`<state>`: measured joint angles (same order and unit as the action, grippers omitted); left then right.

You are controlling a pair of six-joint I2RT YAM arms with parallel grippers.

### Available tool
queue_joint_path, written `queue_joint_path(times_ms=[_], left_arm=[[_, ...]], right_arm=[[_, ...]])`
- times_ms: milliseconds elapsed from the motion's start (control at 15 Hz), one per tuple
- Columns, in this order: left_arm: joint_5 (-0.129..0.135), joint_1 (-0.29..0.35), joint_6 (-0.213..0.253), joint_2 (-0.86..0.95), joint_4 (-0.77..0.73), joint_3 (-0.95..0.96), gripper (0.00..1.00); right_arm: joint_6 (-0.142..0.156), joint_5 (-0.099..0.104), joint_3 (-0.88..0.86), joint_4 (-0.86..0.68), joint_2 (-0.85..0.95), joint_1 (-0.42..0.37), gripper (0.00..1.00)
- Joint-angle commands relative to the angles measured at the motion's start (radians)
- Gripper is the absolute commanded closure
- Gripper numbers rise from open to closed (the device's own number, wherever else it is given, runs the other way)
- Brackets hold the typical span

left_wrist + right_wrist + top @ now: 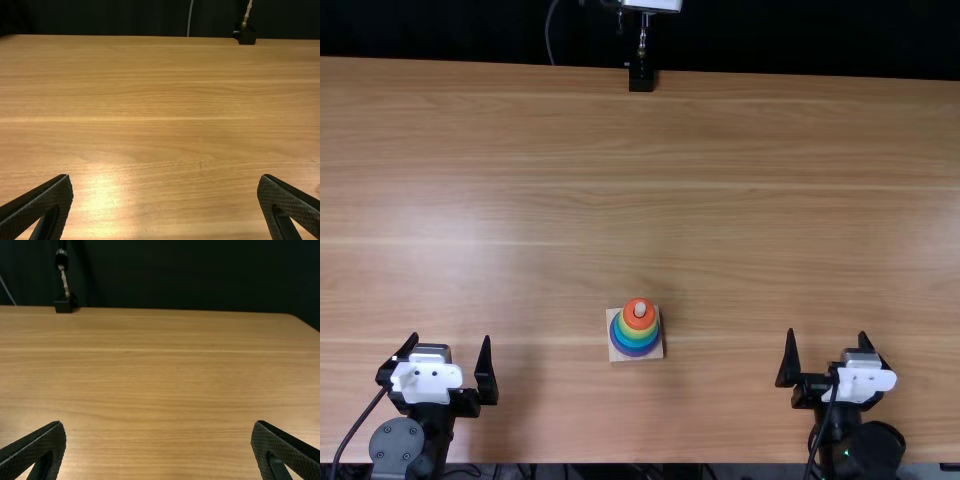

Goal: Build the Hanoi tower: stack the rings onto the peg from bottom to top in this color order: purple, dark blue, light blue, dark green, light green, yellow, orange.

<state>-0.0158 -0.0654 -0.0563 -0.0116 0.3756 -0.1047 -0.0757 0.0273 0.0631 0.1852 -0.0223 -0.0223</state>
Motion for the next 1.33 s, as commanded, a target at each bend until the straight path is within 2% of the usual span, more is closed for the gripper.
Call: queue_joint_path(times_ms=[0,267,1267], left_arm=[[0.005,0.003,0.003,0.012,0.083,0.105,0.0],[0.005,0.003,0.003,0.012,0.083,0.105,0.0],[0.005,0.003,0.003,0.012,0.083,0.105,0.0]], right_arm=[[0.0,0.028,-0.045,0.053,0.022,-0.005,0.0],[0.0,0.028,-0.045,0.138,0.022,-0.008,0.0],[0.0,0.028,-0.045,0.151,0.022,-0.007,0.0]])
